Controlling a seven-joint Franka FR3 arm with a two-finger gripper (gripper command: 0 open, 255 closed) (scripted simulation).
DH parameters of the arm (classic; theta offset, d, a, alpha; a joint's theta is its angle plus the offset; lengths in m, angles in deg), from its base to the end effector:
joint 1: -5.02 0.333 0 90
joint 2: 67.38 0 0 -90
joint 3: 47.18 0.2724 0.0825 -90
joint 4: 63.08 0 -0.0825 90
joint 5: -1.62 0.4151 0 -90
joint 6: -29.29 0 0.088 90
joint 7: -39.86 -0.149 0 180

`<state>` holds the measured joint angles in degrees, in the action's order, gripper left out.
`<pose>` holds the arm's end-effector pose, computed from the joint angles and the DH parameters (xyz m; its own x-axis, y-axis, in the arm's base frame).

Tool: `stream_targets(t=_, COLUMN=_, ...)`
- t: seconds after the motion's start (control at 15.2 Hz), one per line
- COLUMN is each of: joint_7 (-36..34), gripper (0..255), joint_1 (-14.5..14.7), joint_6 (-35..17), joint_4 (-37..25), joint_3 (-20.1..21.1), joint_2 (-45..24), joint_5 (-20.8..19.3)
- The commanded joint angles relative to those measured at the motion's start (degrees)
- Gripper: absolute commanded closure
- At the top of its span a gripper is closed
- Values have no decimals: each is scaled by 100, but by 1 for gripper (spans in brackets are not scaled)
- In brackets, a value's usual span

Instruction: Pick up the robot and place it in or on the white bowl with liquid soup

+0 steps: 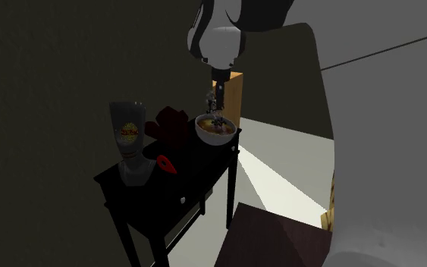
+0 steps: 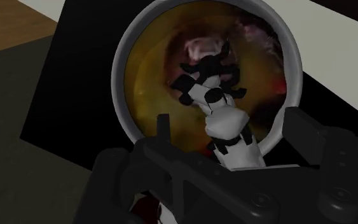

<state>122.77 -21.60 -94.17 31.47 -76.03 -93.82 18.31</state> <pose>0.4275 -0.5449 0.2862 0.9239 0.3787 0.0544 0.3723 -0.9227 0.0995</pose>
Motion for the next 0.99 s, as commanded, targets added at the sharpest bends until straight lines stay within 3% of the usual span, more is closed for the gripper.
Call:
stream_targets(t=0.0, joint_7=0, gripper=0, joint_1=0, joint_6=0, joint_4=0, joint_3=0, joint_2=0, joint_5=0)
stream_targets(t=0.13, joint_7=-1, gripper=0, joint_1=1, joint_6=1, joint_4=1, joint_3=0, joint_2=2, joint_5=-1)
stream_targets(t=0.4, joint_7=-130, gripper=0, joint_1=69, joint_6=550, joint_4=-244, joint_3=-112, joint_2=345, joint_5=-213)
stream_targets(t=0.92, joint_7=-130, gripper=0, joint_1=69, joint_6=550, joint_4=-244, joint_3=-111, joint_2=345, joint_5=-214)
